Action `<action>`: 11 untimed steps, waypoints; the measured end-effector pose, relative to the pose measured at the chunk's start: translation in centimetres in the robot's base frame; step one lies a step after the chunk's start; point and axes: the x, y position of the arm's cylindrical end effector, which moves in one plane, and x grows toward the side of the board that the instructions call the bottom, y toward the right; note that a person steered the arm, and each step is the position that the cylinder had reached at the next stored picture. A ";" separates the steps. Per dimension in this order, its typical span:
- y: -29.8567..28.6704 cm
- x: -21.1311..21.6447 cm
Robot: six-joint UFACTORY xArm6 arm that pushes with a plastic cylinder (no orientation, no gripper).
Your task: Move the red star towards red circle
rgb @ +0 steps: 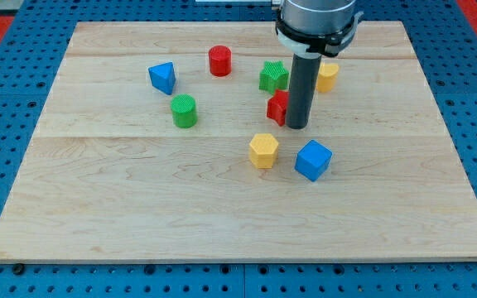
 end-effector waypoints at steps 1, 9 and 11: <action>-3.5 -1.0; -12.2 -6.8; -14.2 -8.9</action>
